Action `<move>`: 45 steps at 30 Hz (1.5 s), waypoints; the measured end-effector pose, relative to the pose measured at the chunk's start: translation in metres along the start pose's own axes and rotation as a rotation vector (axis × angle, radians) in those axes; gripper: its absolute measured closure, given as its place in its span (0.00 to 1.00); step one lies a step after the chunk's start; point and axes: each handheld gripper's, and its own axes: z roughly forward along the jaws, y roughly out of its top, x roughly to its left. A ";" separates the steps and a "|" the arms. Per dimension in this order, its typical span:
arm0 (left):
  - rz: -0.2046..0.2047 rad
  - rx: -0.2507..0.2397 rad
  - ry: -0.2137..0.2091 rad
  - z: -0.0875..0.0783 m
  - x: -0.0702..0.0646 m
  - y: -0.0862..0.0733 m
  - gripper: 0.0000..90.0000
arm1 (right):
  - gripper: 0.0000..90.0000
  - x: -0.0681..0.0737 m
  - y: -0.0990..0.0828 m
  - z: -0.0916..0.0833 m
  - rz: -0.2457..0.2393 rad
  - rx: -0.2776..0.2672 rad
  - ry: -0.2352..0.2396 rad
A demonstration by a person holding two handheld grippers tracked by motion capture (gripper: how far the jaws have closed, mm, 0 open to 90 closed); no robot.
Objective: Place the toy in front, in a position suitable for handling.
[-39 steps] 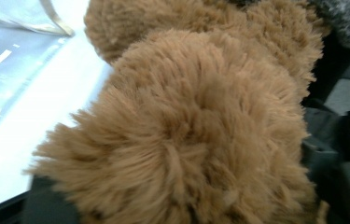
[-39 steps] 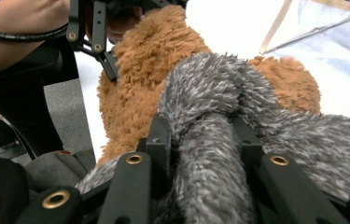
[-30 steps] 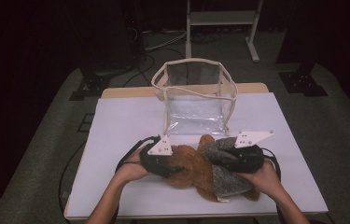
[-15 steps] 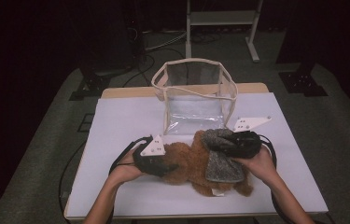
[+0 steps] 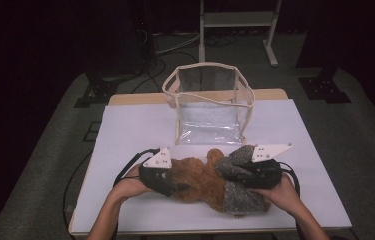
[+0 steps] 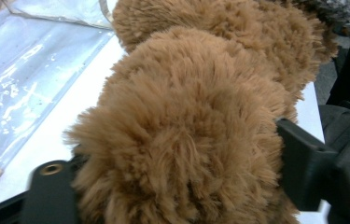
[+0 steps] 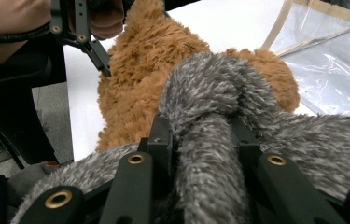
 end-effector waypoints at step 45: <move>0.038 -0.029 -0.007 0.005 -0.010 0.000 0.35 | 0.74 0.007 0.054 0.035 -0.093 0.145 0.025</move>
